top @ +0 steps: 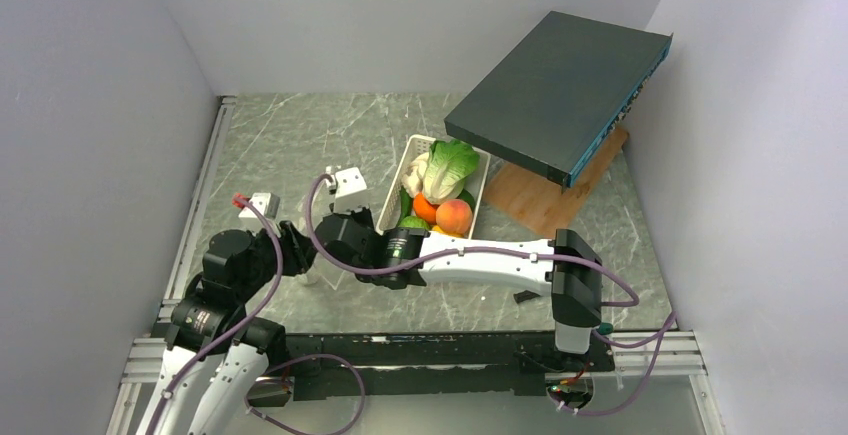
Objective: Place the food in the zip-top bag and seal the zipper
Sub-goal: Open the zipper of the food storage bag.
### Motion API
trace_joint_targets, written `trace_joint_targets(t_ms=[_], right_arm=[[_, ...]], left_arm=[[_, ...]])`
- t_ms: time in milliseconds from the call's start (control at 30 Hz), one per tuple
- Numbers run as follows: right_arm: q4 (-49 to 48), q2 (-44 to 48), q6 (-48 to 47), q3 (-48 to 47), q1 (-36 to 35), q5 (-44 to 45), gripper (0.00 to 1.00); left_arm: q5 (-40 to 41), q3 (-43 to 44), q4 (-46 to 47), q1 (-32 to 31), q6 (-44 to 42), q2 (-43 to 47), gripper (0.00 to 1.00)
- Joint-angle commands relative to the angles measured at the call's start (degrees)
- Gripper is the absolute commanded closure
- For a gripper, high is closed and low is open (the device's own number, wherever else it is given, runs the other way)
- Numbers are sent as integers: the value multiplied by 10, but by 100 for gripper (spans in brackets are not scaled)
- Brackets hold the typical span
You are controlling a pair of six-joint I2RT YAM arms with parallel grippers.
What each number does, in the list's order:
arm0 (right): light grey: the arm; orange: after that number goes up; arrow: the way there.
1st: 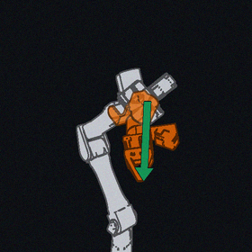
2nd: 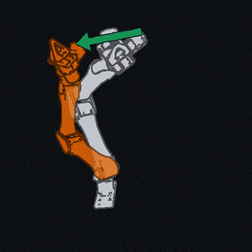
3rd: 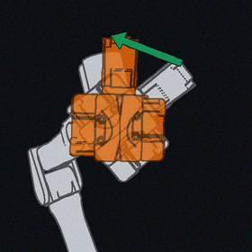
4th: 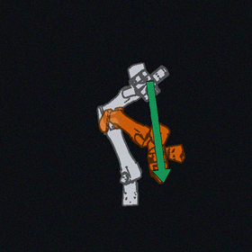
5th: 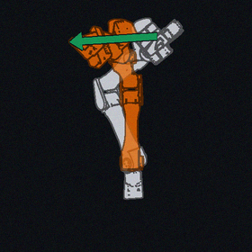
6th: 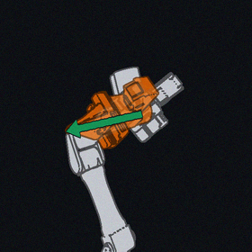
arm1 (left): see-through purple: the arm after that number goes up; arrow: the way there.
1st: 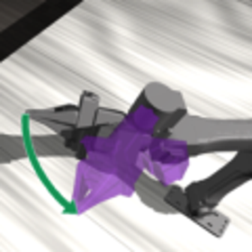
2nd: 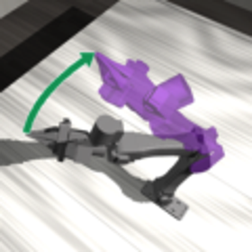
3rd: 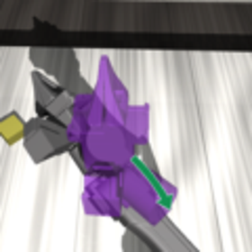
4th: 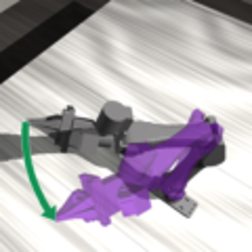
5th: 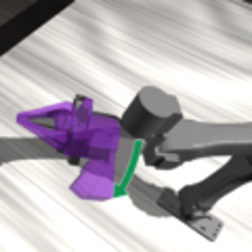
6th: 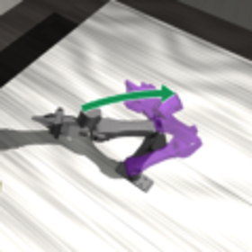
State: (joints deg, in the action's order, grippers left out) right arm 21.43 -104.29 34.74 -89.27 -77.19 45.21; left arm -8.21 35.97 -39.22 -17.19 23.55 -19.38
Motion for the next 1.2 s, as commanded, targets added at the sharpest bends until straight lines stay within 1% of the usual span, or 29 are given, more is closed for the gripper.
trace_joint_targets(t_ms=[0,67,167,300,400,467,533,600,700,800,833,867,933,1033,1133,1167], right_arm=[[-45,26,-27,0,1,-17,100],[-52,25,-28,3,1,-19,100],[-56,23,-28,2,1,-24,100],[-53,19,-30,-4,1,-28,100],[-52,18,-29,-3,1,-32,100],[-54,18,-28,-1,1,-33,100],[-59,19,-31,3,1,-32,100],[-66,21,-36,9,3,-38,100],[-86,29,-41,30,13,-64,100],[-114,42,-46,62,31,-109,100],[-116,43,-47,68,35,-121,99],[-116,44,-51,72,37,-131,94],[-109,46,-58,69,37,-148,81],[-84,51,-73,55,36,-181,71],[-62,75,-82,50,37,-202,53],[-55,87,-87,51,37,-204,49]], left_arm=[[37,27,10,-2,-6,-17,51],[44,44,7,-2,-12,-39,49],[57,71,3,-2,-25,-73,49],[80,92,-2,-2,-45,-105,53],[94,90,4,-2,-54,-113,57],[89,81,12,-2,-55,-110,64],[89,73,17,-2,-59,-105,77],[100,68,15,-2,-66,-99,88],[132,65,2,-2,-81,-90,100],[148,49,2,-2,-87,-75,100],[150,42,6,-2,-84,-69,100],[148,38,12,-2,-84,-64,100],[146,33,18,-2,-83,-53,100],[152,24,23,-2,-83,-44,100],[160,25,16,-4,-80,-44,100],[164,26,14,-5,-79,-45,100]])
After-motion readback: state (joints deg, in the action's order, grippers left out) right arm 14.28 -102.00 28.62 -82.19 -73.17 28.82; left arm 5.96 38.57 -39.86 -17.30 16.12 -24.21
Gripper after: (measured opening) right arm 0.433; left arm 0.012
